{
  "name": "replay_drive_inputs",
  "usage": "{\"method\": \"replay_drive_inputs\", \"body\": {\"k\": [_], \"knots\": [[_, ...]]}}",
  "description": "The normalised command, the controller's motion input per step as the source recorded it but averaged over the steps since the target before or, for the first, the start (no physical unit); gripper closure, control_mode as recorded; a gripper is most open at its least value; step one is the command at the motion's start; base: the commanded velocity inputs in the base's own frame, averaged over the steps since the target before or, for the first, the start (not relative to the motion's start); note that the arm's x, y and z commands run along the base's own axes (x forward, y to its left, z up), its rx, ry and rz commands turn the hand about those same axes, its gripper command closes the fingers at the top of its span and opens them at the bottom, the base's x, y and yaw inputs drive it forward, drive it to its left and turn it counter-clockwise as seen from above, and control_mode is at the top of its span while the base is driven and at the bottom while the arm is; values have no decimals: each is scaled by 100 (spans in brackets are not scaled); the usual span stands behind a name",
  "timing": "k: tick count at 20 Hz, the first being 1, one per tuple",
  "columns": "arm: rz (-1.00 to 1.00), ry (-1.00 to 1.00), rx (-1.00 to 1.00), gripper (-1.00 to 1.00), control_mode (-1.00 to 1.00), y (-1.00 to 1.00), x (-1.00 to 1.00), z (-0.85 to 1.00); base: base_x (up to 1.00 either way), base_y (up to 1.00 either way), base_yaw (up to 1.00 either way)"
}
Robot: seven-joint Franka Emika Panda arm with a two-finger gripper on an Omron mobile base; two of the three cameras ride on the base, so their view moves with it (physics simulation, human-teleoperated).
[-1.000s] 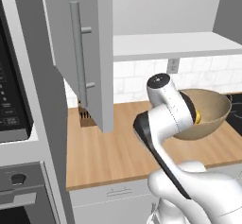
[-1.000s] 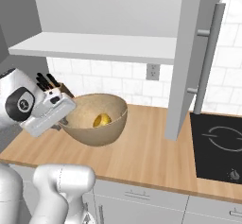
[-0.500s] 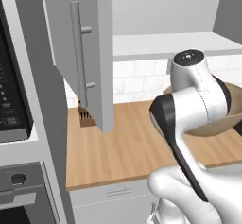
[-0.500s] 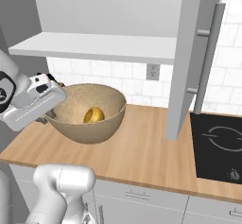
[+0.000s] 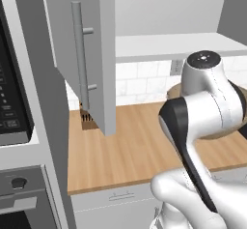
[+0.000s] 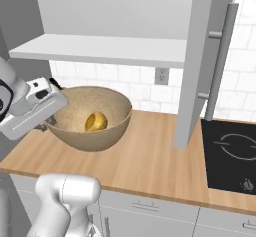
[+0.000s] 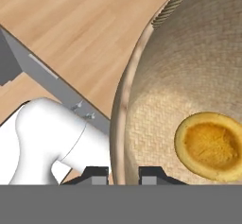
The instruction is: Open the cabinet, pick up the bread from the cabinet and place it in the basket. Then move the basket to the dining counter.
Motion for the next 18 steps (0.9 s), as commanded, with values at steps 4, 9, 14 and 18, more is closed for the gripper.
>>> {"method": "replay_drive_inputs", "body": {"k": [4,9,14,18], "knots": [[3,-1,0,100,100,6,-4,0,-12,10,1],[0,0,0,100,100,0,0,0,-59,11,1],[0,0,0,100,100,0,0,0,-78,1,0],[0,0,0,100,100,0,0,0,-85,0,0]]}}
